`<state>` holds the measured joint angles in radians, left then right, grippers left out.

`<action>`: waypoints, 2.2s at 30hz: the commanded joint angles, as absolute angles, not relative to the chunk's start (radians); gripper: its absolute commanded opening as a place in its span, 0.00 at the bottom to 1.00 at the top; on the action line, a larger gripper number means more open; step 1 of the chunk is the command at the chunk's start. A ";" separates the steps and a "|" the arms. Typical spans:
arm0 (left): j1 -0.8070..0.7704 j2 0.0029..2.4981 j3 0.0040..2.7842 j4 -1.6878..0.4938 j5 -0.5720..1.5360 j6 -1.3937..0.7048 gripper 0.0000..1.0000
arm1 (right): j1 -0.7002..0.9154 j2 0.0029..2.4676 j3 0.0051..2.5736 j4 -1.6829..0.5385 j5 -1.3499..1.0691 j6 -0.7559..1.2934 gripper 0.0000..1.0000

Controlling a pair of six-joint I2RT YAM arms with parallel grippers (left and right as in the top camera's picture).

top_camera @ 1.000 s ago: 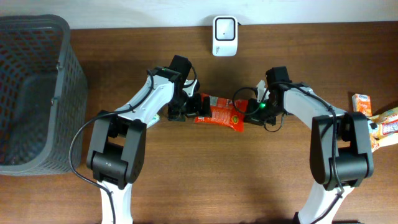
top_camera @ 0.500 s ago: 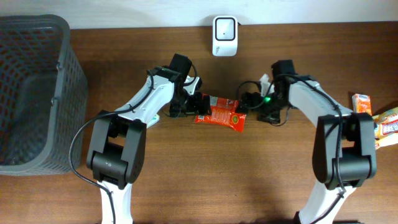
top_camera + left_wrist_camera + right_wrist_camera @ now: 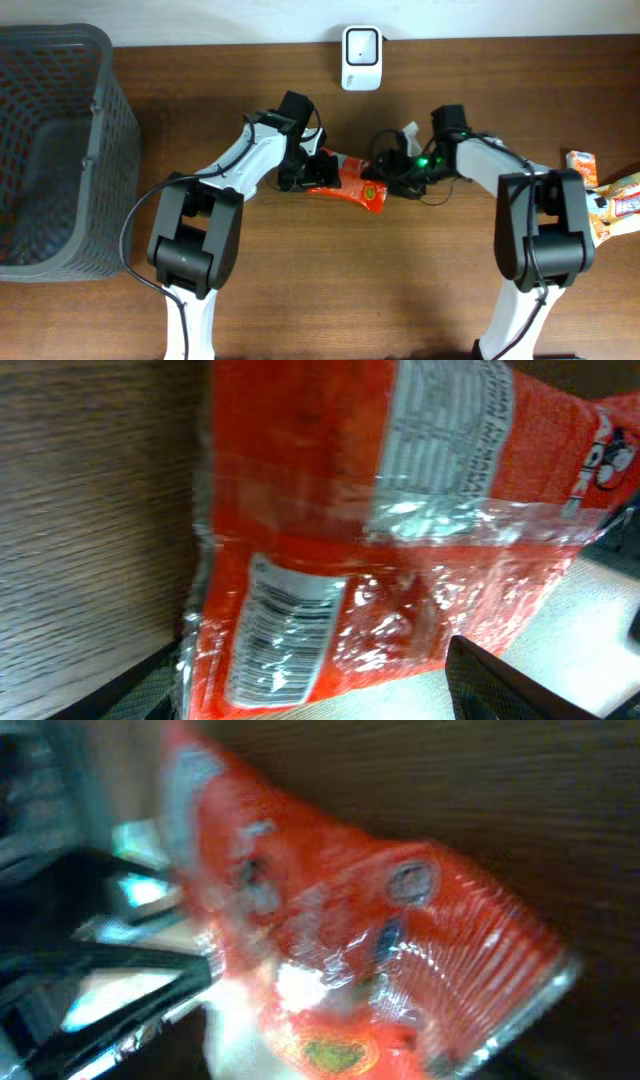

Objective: Scan the item barcode

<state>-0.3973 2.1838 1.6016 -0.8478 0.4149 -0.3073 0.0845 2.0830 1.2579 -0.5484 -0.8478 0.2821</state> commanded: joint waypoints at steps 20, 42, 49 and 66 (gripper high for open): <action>-0.381 2.212 1.596 -0.862 0.413 -0.327 0.80 | 0.119 1.870 1.766 -1.244 0.013 0.323 0.04; -0.370 2.212 1.596 -0.922 0.394 -0.271 0.95 | 0.078 1.910 1.947 -1.467 0.221 0.482 0.99; -0.370 2.212 1.596 -0.897 0.385 -0.271 0.99 | -0.157 1.911 1.929 -1.458 0.142 0.421 0.99; -0.371 2.212 1.596 -0.899 0.342 -0.271 0.99 | -0.412 1.921 1.496 -1.072 -0.072 1.031 0.98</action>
<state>-0.3786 2.1822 1.6138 -0.9005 0.4023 -0.2874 -0.4133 1.9366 1.5364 -1.1328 -0.0547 0.9714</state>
